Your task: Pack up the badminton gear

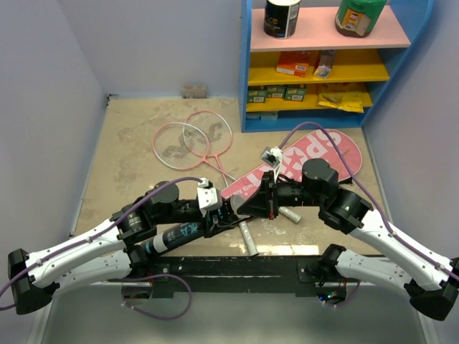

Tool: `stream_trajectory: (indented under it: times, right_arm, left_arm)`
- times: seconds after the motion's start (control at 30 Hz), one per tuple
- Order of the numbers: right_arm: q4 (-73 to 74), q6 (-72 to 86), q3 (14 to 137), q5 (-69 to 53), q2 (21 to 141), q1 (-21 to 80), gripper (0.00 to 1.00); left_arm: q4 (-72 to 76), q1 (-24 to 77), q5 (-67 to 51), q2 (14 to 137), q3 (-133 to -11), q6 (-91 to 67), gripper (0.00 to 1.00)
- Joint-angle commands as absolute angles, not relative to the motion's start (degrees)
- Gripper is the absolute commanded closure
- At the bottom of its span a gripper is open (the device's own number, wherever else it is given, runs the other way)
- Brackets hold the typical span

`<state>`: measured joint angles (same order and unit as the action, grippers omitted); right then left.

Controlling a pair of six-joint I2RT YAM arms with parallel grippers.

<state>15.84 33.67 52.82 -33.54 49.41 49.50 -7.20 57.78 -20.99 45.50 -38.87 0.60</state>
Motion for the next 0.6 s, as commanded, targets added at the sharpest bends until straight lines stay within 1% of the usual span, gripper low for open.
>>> stream_trajectory:
  times: [0.0,0.3,0.57]
  right_arm:
    - [11.5,34.5,54.4,-33.0,48.1,49.7,1.0]
    - [7.3,36.6,52.6,-34.1,48.4,49.8,1.0]
    - [7.1,36.4,51.2,-33.8,48.5,49.8,1.0]
  left_arm:
    - [-2.6,57.8,-21.7,44.5,-39.5,-0.3,1.0]
    - [-2.6,57.8,-21.8,44.5,-39.5,-0.3,1.0]
    - [-2.5,57.8,-21.6,44.1,-39.4,-0.3,1.0]
